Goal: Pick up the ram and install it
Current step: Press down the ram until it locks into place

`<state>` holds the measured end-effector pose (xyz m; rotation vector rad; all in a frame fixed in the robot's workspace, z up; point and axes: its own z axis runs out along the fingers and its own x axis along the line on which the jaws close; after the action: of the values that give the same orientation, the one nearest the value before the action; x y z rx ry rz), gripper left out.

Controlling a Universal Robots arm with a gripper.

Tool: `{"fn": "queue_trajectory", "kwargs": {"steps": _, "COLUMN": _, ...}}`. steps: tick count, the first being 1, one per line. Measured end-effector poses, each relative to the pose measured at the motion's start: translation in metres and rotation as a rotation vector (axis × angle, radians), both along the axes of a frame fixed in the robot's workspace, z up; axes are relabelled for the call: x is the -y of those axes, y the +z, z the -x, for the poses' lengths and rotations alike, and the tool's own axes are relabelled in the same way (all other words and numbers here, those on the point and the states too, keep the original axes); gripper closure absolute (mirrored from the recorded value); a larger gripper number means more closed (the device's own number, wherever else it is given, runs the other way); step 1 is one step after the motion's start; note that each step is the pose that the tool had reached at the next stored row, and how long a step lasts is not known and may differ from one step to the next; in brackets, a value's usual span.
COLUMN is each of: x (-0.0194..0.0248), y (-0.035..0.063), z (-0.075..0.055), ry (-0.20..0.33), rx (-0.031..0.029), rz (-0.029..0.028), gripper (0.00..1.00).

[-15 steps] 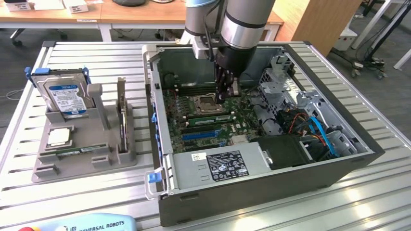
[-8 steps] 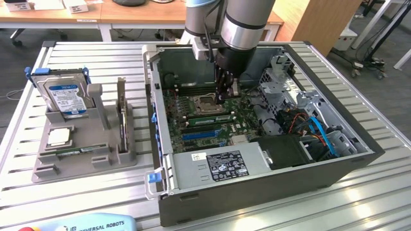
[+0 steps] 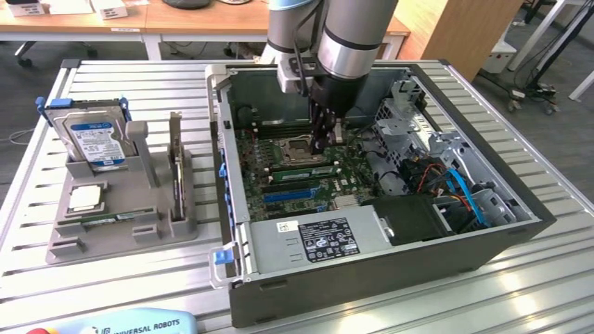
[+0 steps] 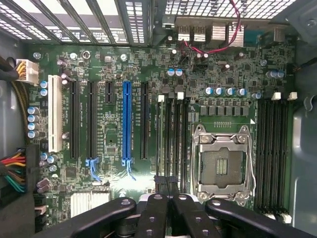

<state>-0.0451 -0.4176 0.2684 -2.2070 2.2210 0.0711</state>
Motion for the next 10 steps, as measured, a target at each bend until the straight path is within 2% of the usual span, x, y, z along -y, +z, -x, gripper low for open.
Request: {"fn": "queue_trajectory", "kwargs": {"steps": 10, "x": 0.0000, "y": 0.0000, "z": 0.0000, "ry": 0.000, "rx": 0.0000, "rz": 0.0000, "gripper": 0.90}}
